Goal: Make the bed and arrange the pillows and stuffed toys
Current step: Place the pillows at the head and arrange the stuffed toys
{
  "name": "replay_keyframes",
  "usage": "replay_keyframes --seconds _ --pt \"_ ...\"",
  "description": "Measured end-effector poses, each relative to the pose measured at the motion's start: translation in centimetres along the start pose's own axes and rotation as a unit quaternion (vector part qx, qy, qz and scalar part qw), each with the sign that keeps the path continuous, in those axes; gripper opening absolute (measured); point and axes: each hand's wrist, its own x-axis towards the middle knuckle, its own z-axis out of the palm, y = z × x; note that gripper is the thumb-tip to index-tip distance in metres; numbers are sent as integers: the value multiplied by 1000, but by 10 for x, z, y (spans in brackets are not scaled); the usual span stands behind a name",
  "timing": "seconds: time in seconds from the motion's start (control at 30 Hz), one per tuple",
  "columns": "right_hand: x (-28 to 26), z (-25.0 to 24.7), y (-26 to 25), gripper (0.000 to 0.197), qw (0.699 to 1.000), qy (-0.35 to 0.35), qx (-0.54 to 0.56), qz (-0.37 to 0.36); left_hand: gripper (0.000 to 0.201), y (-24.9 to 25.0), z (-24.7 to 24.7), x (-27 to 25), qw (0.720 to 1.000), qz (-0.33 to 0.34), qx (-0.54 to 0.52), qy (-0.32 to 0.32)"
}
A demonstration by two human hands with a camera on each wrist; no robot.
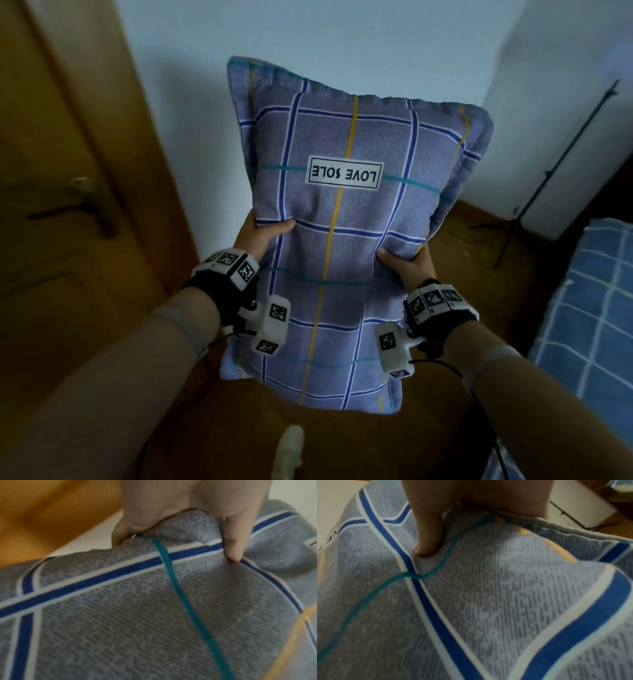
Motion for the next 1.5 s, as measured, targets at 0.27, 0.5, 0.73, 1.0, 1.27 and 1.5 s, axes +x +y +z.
replay_keyframes --seconds 0.27,0.5,0.73,1.0,1.27,1.5 --pt "168 -104 27 72 978 202 -32 32 75 -17 186 225 983 -31 3 -180" --pt "243 -256 72 74 916 391 -36 83 92 -55 428 314 938 -62 24 -341" --pt "350 -409 107 65 885 459 -21 74 80 -74 649 378 908 -73 49 -409" --pt "508 -531 133 77 878 463 -40 113 71 -88 838 494 906 -81 73 -409" --pt "662 -642 181 76 848 513 -20 130 61 -111 1021 605 879 -76 99 -461" --pt "746 -744 202 77 803 579 -2 144 85 -118 1190 652 839 -80 131 -522"
